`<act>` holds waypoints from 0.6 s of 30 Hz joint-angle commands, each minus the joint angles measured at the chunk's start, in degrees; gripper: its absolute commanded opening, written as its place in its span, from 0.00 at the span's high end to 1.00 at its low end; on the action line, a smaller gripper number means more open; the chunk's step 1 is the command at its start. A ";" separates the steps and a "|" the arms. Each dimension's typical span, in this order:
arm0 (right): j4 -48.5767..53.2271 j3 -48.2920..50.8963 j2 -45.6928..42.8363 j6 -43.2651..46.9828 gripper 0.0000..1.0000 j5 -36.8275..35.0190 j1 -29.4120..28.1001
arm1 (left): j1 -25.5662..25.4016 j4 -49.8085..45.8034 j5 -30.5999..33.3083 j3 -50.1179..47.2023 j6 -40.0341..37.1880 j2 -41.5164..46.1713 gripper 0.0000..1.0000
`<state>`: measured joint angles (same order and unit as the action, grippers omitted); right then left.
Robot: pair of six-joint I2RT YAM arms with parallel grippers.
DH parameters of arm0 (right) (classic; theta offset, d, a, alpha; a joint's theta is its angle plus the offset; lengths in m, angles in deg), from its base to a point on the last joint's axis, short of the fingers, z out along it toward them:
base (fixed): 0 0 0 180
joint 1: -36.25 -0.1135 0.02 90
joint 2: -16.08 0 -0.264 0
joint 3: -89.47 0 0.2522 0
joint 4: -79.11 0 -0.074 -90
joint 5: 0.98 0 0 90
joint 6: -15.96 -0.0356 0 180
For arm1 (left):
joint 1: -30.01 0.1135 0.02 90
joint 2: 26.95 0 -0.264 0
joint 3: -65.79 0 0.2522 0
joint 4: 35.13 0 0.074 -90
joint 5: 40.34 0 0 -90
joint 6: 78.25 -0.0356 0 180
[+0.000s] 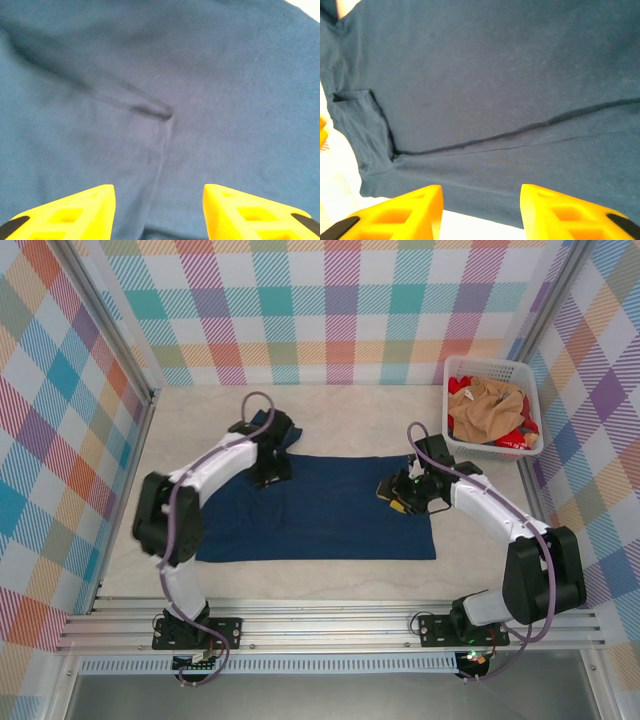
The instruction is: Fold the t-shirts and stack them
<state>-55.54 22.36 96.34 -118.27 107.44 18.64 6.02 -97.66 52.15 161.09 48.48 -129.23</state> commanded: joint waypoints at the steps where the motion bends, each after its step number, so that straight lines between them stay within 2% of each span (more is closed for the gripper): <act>1: -0.90 3.15 -1.37 -3.45 0.57 -3.29 0.95 | 7.04 -0.95 -5.36 -9.95 9.06 8.10 0.59; 5: 2.14 3.51 2.86 -5.45 0.63 -5.23 2.17 | 14.12 1.44 -11.45 -19.46 11.83 10.58 0.74; 8: 3.48 3.51 6.08 -5.61 0.67 -6.51 2.74 | 16.58 3.08 -12.12 -21.94 12.18 9.31 0.77; 13: 4.38 3.19 10.48 -5.71 0.68 -9.32 2.84 | 17.32 6.19 -9.07 -22.39 10.81 4.08 0.77; 18: 11.33 2.16 14.96 -7.87 0.71 -14.60 2.84 | 16.33 7.93 -7.17 -24.73 9.05 1.01 0.78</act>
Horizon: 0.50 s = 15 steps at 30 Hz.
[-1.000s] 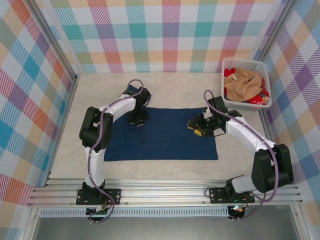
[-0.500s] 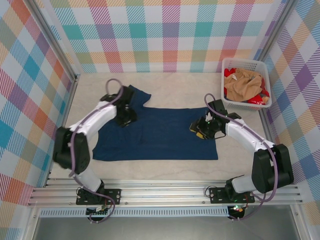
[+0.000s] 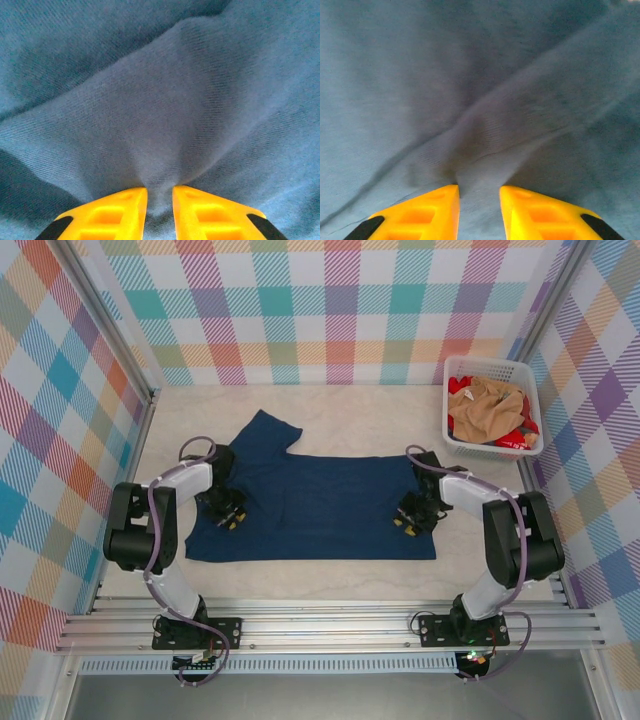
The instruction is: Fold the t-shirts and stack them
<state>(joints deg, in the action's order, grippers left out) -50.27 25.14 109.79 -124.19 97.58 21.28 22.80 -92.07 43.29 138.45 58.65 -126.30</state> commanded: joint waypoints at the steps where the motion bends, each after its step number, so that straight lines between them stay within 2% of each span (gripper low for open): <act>1: 7.34 -0.32 1.65 -2.37 0.71 -5.73 0.20 | -1.05 2.72 1.39 -2.87 -1.12 -1.72 0.78; 6: 11.73 2.08 -0.07 -4.31 0.70 -8.97 0.23 | -6.80 2.29 1.73 -6.03 1.05 0.22 0.77; 10: 12.72 3.94 -1.67 -5.08 0.70 -8.88 0.27 | -11.25 0.11 4.95 -9.66 5.56 3.92 0.77; 15: 15.71 3.45 -5.07 -6.05 0.69 -11.20 0.20 | -11.87 -2.61 7.88 -11.95 7.46 8.50 0.75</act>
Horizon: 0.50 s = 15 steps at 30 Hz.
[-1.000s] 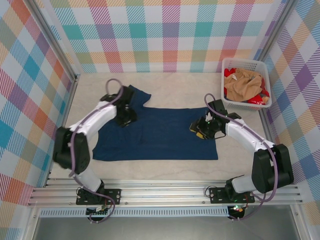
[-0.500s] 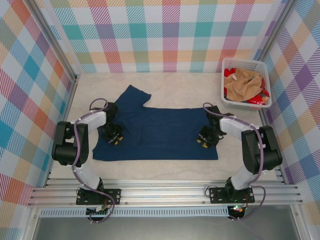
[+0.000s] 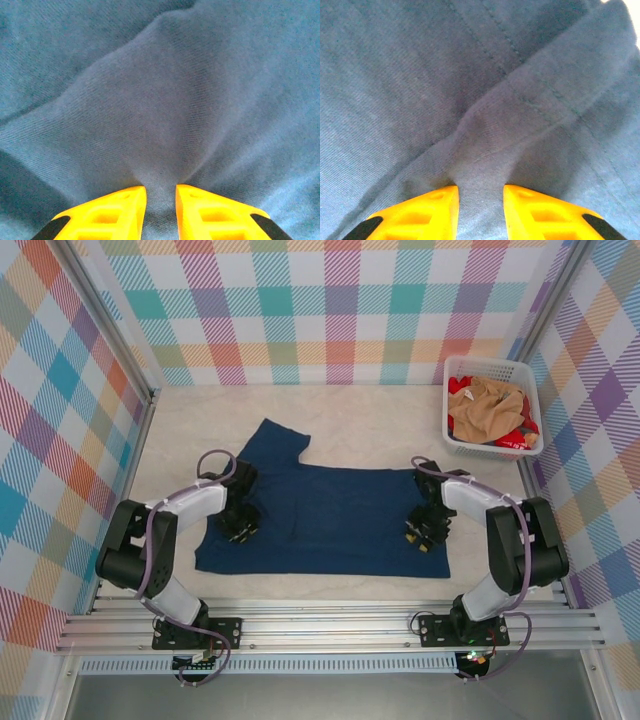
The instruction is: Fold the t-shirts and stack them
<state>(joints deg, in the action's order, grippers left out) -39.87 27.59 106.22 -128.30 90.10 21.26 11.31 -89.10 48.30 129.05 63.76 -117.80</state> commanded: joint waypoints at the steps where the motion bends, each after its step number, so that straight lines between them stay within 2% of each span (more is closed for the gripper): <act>1: 5.95 0.48 -2.52 -2.22 0.69 -4.19 0.26 | -0.37 -6.35 3.48 -1.98 2.06 0.64 0.74; 5: 3.16 -2.21 -7.67 -1.34 0.62 -5.85 0.22 | 0.10 -10.31 6.31 3.72 0.44 1.43 0.64; 7: -0.85 -3.66 -10.72 0.96 0.59 -8.99 0.26 | 0.79 -10.70 7.90 8.33 -1.04 1.90 0.56; 9: -6.51 -4.43 -12.29 3.44 0.59 -12.14 0.39 | 1.82 -9.77 7.99 12.98 -3.37 1.21 0.54; 13: -23.16 -3.49 -10.17 7.23 0.58 -17.86 1.80 | 4.81 -1.96 1.94 21.13 -9.09 -2.73 0.48; 15: -29.75 -3.92 -7.32 7.94 0.58 -18.31 3.27 | 6.86 2.49 -2.16 23.69 -10.14 -5.25 0.47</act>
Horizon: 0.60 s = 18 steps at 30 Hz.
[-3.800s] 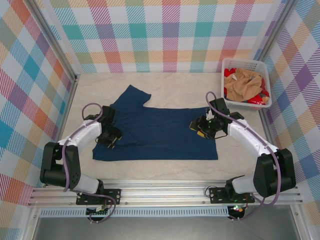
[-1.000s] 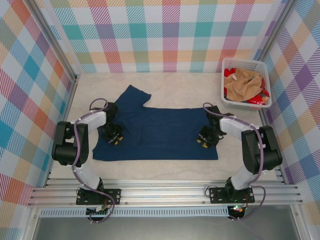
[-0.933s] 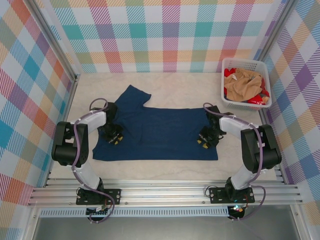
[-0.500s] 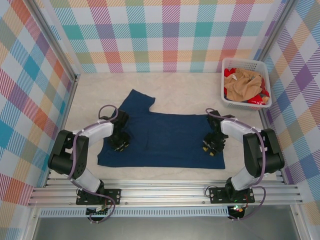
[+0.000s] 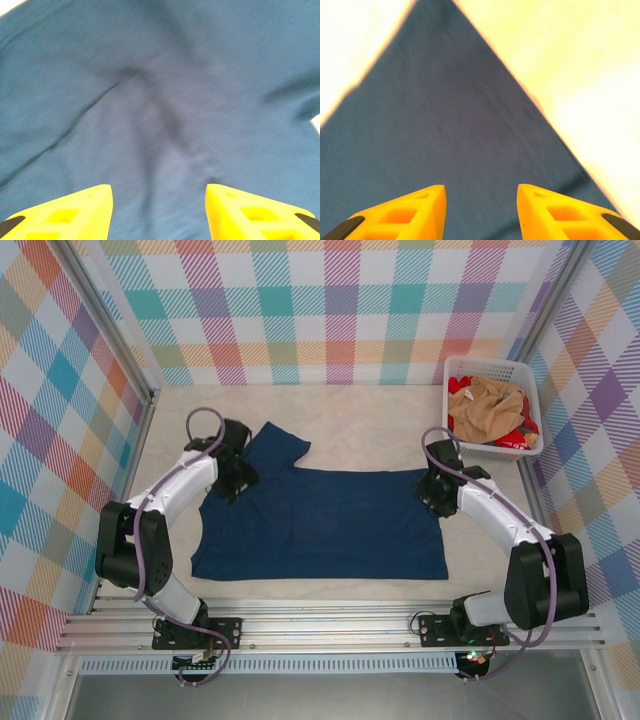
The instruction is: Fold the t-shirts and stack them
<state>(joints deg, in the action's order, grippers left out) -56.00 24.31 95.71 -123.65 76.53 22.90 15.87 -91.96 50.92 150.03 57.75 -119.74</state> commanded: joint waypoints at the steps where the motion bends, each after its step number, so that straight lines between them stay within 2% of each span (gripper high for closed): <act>1: -15.52 -1.50 5.16 3.05 0.58 -4.94 2.34 | 3.34 8.29 -7.28 3.75 -4.40 -4.58 0.47; 4: -18.41 -4.24 10.63 1.72 0.57 -4.74 4.56 | 5.40 16.06 -13.42 7.05 -5.94 -8.33 0.47; 7: -24.83 -4.86 14.91 2.01 0.58 -2.44 6.17 | 6.63 17.97 -16.56 12.35 -7.97 -12.72 0.48; 11: -24.66 -7.98 20.61 -0.16 0.59 1.16 8.04 | 7.39 16.39 -16.92 17.19 -8.78 -16.64 0.49; 18: -21.88 -12.42 26.50 -0.14 0.60 2.87 8.18 | 7.63 15.33 -15.99 17.98 -9.15 -17.64 0.49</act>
<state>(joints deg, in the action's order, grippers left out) -77.98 14.32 119.91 -123.34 76.51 31.05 22.72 -75.89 35.53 166.38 49.97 -136.73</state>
